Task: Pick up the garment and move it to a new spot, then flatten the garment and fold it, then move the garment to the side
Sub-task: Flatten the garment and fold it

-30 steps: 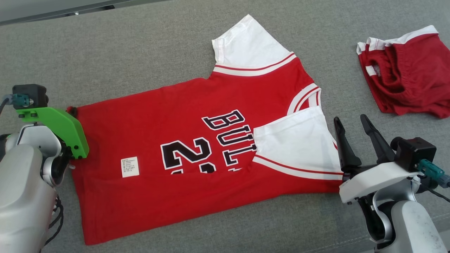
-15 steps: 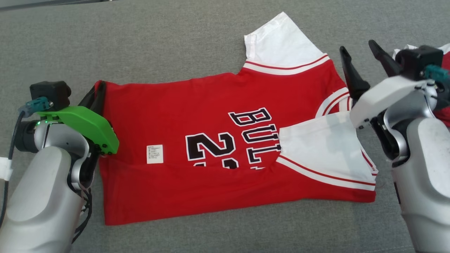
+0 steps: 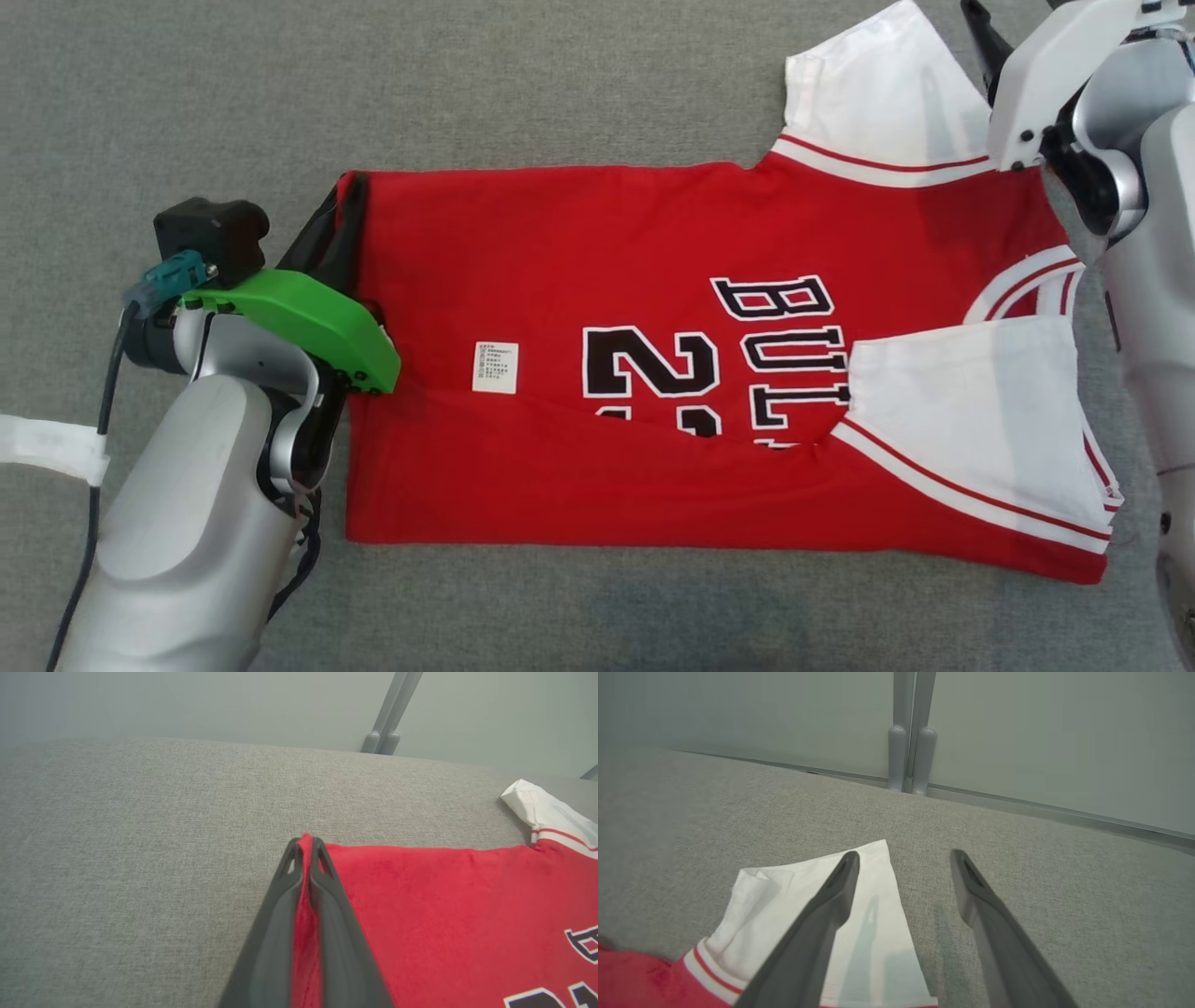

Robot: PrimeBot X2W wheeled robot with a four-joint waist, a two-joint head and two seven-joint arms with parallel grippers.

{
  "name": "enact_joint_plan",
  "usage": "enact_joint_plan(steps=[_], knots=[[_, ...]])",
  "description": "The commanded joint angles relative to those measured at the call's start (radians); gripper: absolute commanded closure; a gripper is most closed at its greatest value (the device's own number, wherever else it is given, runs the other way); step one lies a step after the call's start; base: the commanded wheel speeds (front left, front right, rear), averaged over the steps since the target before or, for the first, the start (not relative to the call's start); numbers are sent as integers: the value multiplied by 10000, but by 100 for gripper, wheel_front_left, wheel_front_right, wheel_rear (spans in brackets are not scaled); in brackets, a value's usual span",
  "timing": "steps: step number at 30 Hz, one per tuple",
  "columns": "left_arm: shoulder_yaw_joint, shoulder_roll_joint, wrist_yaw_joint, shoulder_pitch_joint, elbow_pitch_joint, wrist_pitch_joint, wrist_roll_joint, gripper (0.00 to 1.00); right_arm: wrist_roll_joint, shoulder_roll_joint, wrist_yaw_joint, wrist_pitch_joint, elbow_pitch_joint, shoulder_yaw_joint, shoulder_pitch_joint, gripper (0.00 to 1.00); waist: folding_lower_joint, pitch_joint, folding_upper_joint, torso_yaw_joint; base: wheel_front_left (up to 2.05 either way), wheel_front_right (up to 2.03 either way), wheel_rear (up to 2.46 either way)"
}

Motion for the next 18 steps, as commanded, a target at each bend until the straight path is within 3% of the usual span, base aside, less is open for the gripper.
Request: enact_joint_plan(steps=[1, 9, 18], knots=[[-36, -111, 0, -208, 47, -105, 47, 100, -119, -64, 0, 77, 370, -29, -301, 0, 0, 489, 51, 514, 0, 0, 0], [-240, -561, -154, -673, 462, -418, 43, 100, -582, -100, -2, 302, 2297, -165, -1649, 0, 0, 1008, 51, 919, 0, 0, 0], [-364, -822, -302, -978, 989, -664, -49, 100, -782, -13, 0, 187, 3654, 117, -2281, 0, 0, 1178, 51, 1094, 0, 0, 0]])
